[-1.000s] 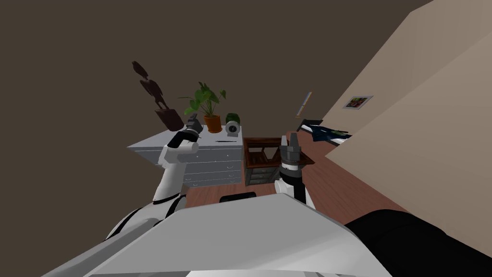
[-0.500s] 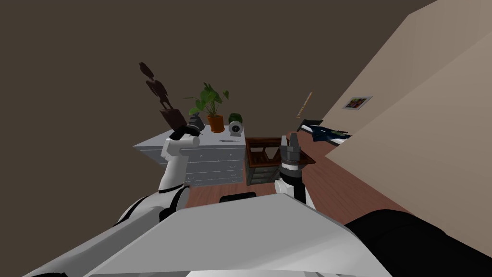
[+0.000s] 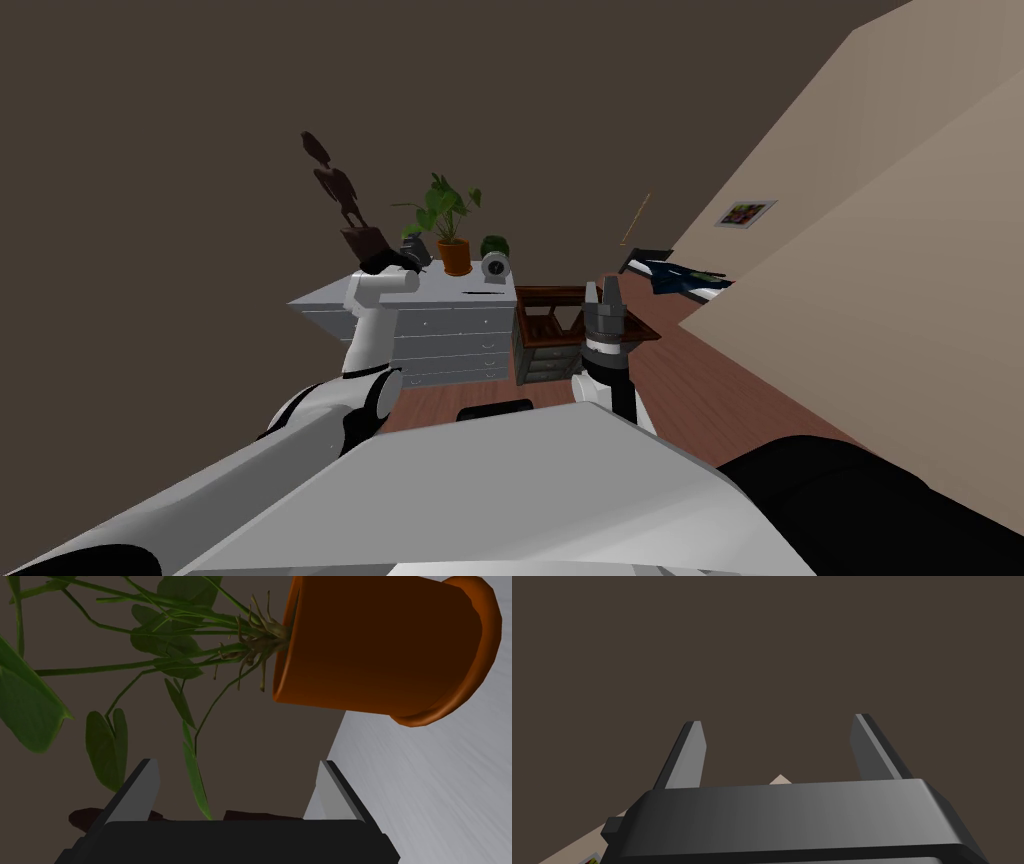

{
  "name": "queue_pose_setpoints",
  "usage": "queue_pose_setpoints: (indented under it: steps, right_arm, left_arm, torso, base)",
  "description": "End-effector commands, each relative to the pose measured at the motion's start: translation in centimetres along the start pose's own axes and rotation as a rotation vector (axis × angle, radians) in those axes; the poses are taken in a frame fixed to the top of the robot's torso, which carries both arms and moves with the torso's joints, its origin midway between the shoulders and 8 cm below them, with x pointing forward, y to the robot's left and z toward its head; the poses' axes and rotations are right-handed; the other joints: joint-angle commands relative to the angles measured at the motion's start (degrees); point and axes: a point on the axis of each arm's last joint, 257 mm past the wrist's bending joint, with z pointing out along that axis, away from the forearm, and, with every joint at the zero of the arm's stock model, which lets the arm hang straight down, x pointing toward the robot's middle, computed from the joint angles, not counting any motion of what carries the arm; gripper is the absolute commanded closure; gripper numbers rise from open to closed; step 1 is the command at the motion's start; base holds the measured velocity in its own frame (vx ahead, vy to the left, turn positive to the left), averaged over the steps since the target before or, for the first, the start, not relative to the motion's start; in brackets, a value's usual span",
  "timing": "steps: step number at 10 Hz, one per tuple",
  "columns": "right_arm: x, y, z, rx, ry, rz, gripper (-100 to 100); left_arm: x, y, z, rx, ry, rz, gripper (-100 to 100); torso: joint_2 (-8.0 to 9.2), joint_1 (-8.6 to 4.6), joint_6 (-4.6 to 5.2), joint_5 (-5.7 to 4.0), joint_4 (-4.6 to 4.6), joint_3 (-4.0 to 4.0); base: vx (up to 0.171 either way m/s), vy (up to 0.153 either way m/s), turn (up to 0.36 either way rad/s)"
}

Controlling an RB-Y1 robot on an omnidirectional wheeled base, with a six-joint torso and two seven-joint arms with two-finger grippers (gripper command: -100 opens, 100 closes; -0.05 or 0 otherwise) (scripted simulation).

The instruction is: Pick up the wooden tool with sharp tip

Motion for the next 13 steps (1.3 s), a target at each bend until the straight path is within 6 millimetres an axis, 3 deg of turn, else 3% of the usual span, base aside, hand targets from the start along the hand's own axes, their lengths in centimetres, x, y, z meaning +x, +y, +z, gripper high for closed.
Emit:
queue_pose_setpoints:
  steps: [1,7,13]
  right_arm:
    - [0.0,0.0,0.0,0.0,0.0,0.0,0]
    - [0.0,0.0,0.0,0.0,0.0,0.0,0]
    - [0.0,0.0,0.0,0.0,0.0,0.0,0]
  left_arm:
    - [0.1,0.4,0.3,-0.028,0.0,-0.007,-100]
    - [1.8,1.6,2.5,-0.174,0.005,-0.074,-100]
    - [5.3,3.5,4.1,-0.369,0.022,-0.151,-100]
  torso:
    - [0.0,0.0,0.0,0.0,0.0,0.0]
    - [-0.01,-0.06,-0.01,0.0,-0.01,-0.01]
    - [-0.03,-0.11,-0.02,-0.01,-0.02,-0.03]
  base:
    - [-0.002,0.037,-0.006]
    - [0.001,0.047,0.003]
    - [0.009,0.046,0.008]
